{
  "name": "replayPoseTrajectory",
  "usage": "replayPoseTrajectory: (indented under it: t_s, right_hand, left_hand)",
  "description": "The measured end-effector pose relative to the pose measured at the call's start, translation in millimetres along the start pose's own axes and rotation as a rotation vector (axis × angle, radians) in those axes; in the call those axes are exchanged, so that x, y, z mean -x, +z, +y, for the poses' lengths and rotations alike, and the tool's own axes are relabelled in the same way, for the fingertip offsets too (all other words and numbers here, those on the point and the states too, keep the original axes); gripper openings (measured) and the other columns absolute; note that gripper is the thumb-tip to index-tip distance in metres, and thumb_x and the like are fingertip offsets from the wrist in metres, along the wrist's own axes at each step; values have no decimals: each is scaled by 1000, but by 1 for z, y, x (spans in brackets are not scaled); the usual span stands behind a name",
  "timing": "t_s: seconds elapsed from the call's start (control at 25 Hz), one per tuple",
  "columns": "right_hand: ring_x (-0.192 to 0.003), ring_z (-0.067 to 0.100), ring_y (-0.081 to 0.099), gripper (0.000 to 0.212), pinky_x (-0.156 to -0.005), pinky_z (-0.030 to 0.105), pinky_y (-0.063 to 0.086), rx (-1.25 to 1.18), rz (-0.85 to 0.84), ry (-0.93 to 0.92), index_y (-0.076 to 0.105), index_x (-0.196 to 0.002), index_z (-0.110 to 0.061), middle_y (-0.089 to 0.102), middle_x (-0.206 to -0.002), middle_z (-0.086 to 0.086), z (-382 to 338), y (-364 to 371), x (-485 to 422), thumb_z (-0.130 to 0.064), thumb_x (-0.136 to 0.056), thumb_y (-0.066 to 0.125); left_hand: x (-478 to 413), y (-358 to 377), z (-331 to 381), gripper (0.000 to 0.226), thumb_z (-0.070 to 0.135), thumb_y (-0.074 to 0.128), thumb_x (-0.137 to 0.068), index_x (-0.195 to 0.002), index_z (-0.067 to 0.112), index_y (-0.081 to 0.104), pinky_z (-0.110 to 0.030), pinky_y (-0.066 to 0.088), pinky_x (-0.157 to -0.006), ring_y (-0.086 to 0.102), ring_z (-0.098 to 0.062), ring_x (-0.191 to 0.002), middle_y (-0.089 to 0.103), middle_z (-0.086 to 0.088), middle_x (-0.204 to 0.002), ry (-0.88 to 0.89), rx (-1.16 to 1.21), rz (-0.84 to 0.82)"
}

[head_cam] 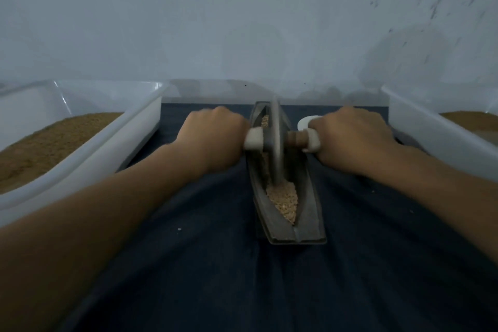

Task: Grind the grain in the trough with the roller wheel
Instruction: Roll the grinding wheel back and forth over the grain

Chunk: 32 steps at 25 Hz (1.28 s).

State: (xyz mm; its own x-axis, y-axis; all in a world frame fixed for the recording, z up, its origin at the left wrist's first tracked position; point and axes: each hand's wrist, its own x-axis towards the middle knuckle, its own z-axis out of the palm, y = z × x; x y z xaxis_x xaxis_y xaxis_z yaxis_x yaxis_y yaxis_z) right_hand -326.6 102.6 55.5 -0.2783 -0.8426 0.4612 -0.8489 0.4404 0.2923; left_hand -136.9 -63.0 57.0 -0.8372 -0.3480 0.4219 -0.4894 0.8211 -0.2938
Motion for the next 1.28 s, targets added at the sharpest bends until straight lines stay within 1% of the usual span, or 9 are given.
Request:
replayPoseTrajectory:
  t_s: [0.12, 0.4, 0.52, 0.64, 0.76, 0.88, 1.0, 1.12, 1.28]
  right_hand:
    - [-40, 6, 13, 29, -49, 13, 12, 6, 229, -106, 38, -63, -29, 18, -50, -15, 6, -11, 35, -40, -61, 65]
    - [-73, 24, 52, 26, -62, 32, 42, -135, -154, 185, 55, -77, -29, 60, -82, -1, -15, -2, -28, -49, -94, 59]
    - [-51, 17, 38, 18, -48, 23, 27, -7, 31, 23, 55, -72, -29, 41, -60, -8, -7, -8, 2, -39, -81, 67]
    - [-42, 9, 11, 22, -52, 15, 9, -49, 276, -107, 45, -63, -27, 13, -55, -16, -3, -14, 41, -34, -60, 66]
    - [-42, 9, 21, 31, -49, 17, 15, 20, 166, -17, 45, -65, -27, 24, -53, -13, -8, -6, 26, -35, -68, 75]
    - [-76, 25, 56, 24, -71, 34, 45, -32, 35, 95, 50, -77, -28, 51, -74, -5, -13, 2, -15, -36, -86, 71]
    - [-135, 31, 35, 46, -117, 59, 14, -116, 144, 74, 61, -121, -36, 53, -128, 2, -8, 8, -17, -25, -79, 77]
    - [-148, 37, 17, 107, -117, 63, 15, -281, 164, 184, 25, -152, -42, 26, -158, 8, 16, -5, -6, -19, -66, 84]
    - [-122, 39, 46, 83, -94, 51, 45, -265, -193, 499, 35, -139, -25, 46, -134, 15, 56, -24, 2, -50, -76, 81]
  left_hand:
    - [34, -8, -2, 33, 38, 75, -63, -68, 36, 43, -17, 10, -45, 15, -7, -44, 16, 16, -57, 66, 4, 133]
    - [-31, -6, 8, 17, 26, 57, -92, -105, 23, 66, -36, 41, -63, 63, -30, -83, 60, -5, -92, -128, -36, -72]
    - [4, -6, 5, 9, 29, 67, -82, -89, 27, 62, -32, 36, -54, 54, -24, -61, 45, 3, -69, -45, 5, 23]
    - [41, -7, 2, 43, 34, 78, -60, -68, 35, 36, -17, 9, -45, 6, -7, -44, 10, 13, -58, 51, -28, 205]
    - [30, -2, 8, 20, 30, 70, -74, -73, 30, 50, -23, 18, -45, 23, -13, -44, 25, 8, -59, -23, -39, 130]
    - [3, 5, 12, 8, 26, 58, -86, -92, 24, 63, -35, 35, -58, 50, -26, -65, 49, 0, -76, -187, 18, 12]
    - [3, 16, 10, 3, 27, 58, -84, -84, 25, 61, -32, 31, -53, 46, -22, -59, 51, 1, -73, -247, 96, 55]
    - [7, 24, 7, 13, 32, 60, -81, -71, 29, 52, -26, 24, -48, 43, -16, -55, 51, 4, -69, -313, 241, 53]
    - [10, 27, 7, 14, 38, 62, -79, -71, 31, 53, -25, 31, -49, 50, -14, -60, 56, 8, -70, -420, 497, 14]
